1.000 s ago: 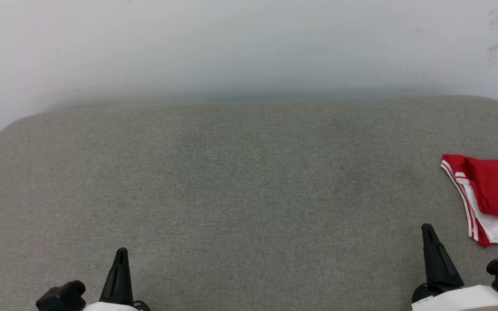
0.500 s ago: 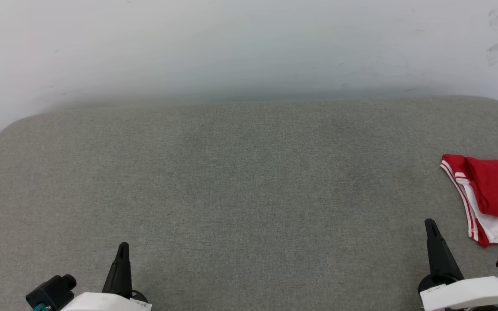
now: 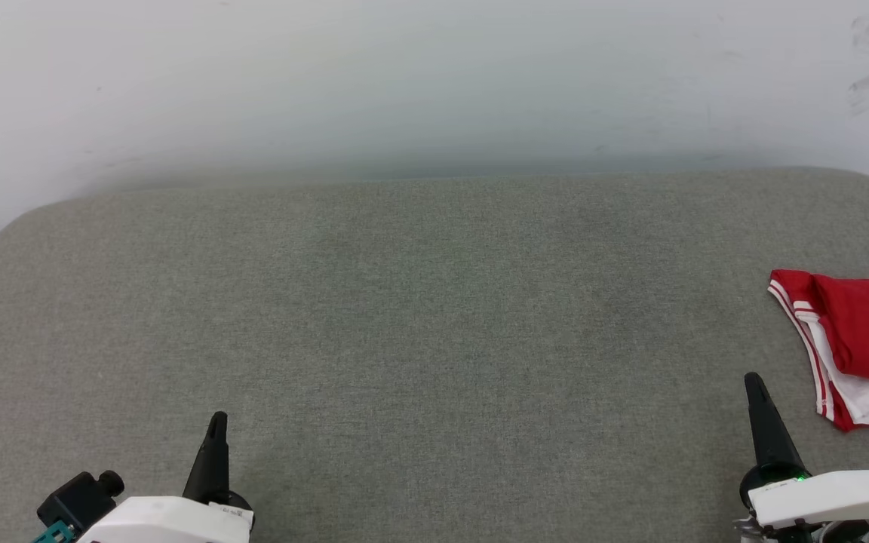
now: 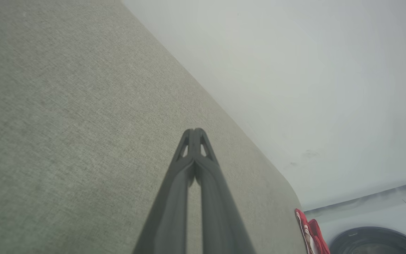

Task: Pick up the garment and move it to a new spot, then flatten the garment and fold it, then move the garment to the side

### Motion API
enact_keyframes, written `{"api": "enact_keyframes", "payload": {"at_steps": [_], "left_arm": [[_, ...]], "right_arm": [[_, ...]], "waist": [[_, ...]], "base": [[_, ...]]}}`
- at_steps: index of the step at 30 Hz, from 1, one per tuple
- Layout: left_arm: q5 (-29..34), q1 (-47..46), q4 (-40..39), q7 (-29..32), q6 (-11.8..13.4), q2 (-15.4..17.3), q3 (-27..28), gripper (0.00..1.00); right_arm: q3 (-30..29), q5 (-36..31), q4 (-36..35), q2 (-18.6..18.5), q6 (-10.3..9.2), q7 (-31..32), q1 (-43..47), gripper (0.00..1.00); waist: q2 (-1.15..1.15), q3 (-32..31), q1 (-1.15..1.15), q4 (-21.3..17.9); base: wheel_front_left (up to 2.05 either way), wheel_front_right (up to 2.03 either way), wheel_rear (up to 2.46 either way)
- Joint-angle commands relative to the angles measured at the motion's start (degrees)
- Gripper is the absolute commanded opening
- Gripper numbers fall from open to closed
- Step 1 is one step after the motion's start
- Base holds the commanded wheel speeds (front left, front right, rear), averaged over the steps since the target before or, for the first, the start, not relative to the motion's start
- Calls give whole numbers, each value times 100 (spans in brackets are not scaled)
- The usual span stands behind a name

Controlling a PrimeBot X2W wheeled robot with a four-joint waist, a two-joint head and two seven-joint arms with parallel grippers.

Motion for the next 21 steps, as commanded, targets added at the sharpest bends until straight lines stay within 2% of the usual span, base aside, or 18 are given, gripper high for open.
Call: {"api": "enact_keyframes", "payload": {"at_steps": [1, 21], "left_arm": [[-148, -147, -25, 31, -46, 33, 22, 0], [-1591, -433, 219, 380, -219, 42, 126, 0]], "right_arm": [[-16, 155, -35, -47, 0, 25, -143, 0], [-115, 1542, 147, -47, -1, 373, -353, 0]], "waist": [[0, 0, 0, 0], [0, -8, 0, -10]], "base": [[0, 0, 0], [0, 0, 0]]}}
